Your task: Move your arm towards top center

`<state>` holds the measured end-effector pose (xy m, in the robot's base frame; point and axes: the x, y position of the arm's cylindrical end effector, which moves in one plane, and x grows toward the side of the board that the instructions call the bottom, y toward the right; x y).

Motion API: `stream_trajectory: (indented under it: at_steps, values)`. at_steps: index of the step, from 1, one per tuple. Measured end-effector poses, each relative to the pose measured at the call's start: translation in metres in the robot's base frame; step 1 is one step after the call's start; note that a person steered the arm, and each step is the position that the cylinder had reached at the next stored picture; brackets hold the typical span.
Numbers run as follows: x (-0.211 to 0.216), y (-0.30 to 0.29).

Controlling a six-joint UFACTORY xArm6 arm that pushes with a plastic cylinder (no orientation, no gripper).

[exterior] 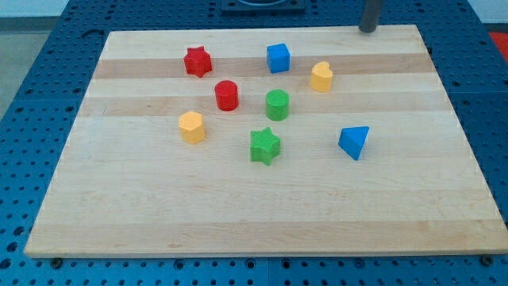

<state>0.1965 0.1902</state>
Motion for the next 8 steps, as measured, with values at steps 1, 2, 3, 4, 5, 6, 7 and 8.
stream_trajectory:
  at_steps: [1,2,3,4,5,6,7,8]
  values:
    - [0.000,-0.018]
    - [0.000,-0.032]
    - [0.000,-0.047]
    - [0.000,-0.064]
    - [0.000,-0.081]
    - [0.000,-0.094]
    - [0.003,-0.103]
    - [0.005,-0.111]
